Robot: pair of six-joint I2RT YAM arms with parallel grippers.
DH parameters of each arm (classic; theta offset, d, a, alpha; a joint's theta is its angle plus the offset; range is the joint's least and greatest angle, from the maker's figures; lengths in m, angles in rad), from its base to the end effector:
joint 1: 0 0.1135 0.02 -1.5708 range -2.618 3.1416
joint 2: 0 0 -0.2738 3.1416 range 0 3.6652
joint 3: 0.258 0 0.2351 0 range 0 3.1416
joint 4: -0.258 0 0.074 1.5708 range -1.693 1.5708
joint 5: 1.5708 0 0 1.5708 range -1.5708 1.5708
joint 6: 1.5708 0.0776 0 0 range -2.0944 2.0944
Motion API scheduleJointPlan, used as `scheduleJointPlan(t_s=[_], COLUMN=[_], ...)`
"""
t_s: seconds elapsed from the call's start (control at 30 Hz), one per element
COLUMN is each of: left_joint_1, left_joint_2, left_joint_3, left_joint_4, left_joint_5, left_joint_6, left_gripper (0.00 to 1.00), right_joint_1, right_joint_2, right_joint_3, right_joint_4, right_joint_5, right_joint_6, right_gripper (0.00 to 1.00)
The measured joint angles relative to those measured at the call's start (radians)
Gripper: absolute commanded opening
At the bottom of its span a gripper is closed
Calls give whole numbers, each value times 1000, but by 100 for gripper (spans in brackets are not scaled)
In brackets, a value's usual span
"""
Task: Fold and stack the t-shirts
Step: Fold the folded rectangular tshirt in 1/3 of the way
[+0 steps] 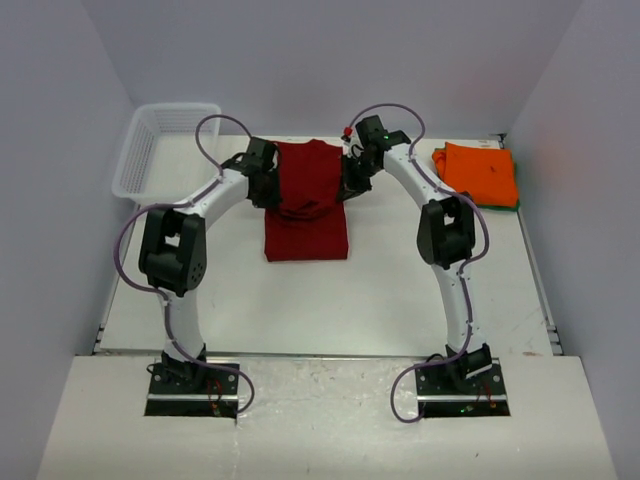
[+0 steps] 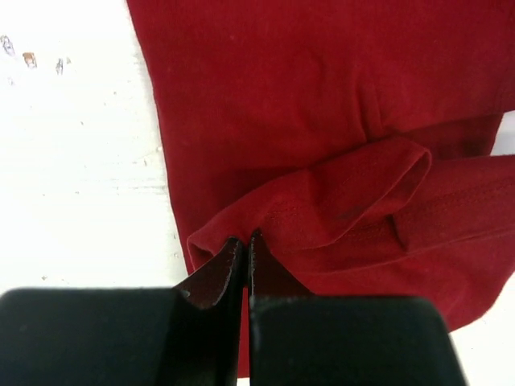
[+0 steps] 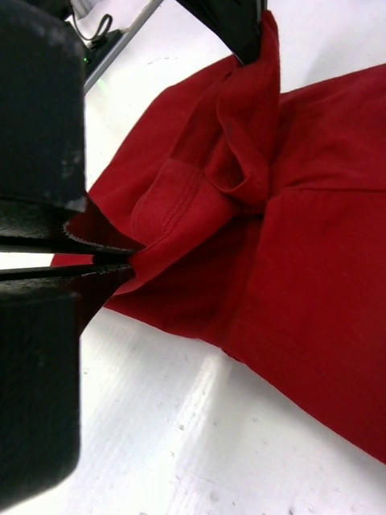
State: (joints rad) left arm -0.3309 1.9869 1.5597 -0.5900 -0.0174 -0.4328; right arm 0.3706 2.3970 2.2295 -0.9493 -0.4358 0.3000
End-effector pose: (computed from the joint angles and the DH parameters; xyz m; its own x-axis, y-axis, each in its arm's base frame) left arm 0.4186 -0.1424 0.1954 -0.8629 -0.1470 -0.4835 -0.0504 0.9770 -0.2071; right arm 0.4717 0.2184 0.1906 -0.9483 -0.0810 -0.3069 -0.2310 0.8394 0.4920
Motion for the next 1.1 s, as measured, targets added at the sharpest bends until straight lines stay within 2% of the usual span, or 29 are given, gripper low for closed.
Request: scheduleJointPlan(t_s=[0.03, 0.07, 0.1, 0.13, 0.17, 0.23, 0.3, 0.37, 0.47, 0.5, 0.57, 0.63, 0.67, 0.7, 0.73, 0.83, 1.1], left_joint_1=[2, 5, 8, 11, 14, 24, 37, 50, 62, 62, 60, 55, 50, 45, 38, -3, -108], left_joint_2=[1, 2, 3, 6, 11, 23, 29, 25, -10, -32, -95, -180, -224, -260, -281, -275, -45], left_joint_3=[2, 4, 7, 10, 15, 23, 24, 25, 25, 25, 18, -16, -39, -59, -74, -101, -141], left_joint_4=[3, 5, 8, 16, 28, 60, 111, 169, 237, 248, 264, 295, 307, 320, 332, 372, 388], left_joint_5=[6, 10, 11, 12, 13, 15, 18, 20, 34, 35, 45, 75, 108, 148, 182, 309, 447], left_joint_6=[0, 0, 2, 6, 7, 20, 37, 55, 79, 82, 74, 54, 44, 34, 26, 23, -3], left_gripper=[0, 3, 16, 22, 38, 50, 71, 92, 91, 89, 73, 51, 17, 2, 0, 0, 0], right_joint_1=[-5, -8, -11, -15, -19, -30, -41, -53, -67, -71, -73, -69, -66, -60, -53, -23, 108], right_joint_2=[9, 17, 25, 32, 39, 60, 88, 98, 37, 3, -71, -165, -217, -263, -305, -381, -396], right_joint_3=[13, 23, 35, 46, 61, 109, 183, 229, 187, 152, 82, -23, -91, -148, -203, -339, -590], right_joint_4=[-4, -7, -9, -9, -6, -5, 0, 35, 79, 84, 88, 106, 125, 130, 137, 180, 241], right_joint_5=[-2, -3, -6, -10, -13, -13, -11, -11, -6, -3, -2, -9, -13, -15, -18, -27, -27], right_joint_6=[-2, -4, -5, -8, -11, -20, -26, -35, -51, -52, -52, -52, -48, -43, -30, -8, 30], right_gripper=[0, 6, 18, 36, 64, 72, 87, 94, 94, 93, 85, 24, 0, 0, 0, 0, 0])
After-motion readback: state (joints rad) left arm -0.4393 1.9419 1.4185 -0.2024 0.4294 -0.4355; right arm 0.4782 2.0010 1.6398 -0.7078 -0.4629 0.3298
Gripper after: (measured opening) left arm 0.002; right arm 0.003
